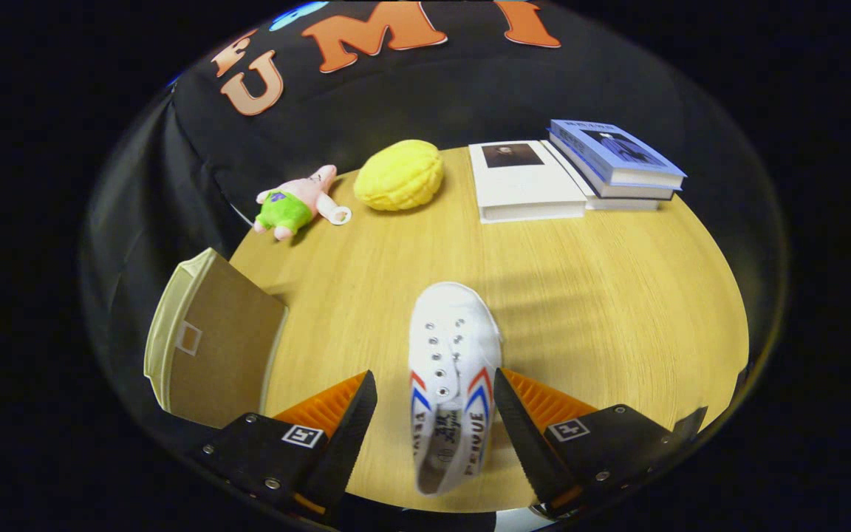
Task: Open the storage box then place both shoes into the box .Put the left shoe in first, then the right shoe, with the right side of both shoes facing outward in a uniform manner.
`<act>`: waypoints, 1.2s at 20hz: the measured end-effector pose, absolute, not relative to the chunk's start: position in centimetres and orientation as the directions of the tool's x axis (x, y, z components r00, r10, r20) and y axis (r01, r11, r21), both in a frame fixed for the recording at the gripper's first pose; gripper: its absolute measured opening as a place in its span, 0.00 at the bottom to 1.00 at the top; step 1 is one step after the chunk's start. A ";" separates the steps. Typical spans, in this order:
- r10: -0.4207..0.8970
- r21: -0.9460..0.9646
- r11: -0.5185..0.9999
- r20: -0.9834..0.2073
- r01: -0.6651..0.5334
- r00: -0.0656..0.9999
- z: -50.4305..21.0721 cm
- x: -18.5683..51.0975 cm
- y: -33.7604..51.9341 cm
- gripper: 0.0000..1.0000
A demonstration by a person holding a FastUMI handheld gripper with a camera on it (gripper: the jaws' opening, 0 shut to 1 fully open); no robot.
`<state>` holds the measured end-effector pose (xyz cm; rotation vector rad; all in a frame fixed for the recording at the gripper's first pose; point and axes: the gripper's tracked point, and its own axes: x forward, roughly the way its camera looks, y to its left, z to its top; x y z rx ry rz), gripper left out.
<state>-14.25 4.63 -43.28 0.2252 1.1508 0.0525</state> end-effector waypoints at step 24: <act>0.277 0.381 0.874 -0.901 0.303 0.333 -45.4 -15.0 5.5 0.09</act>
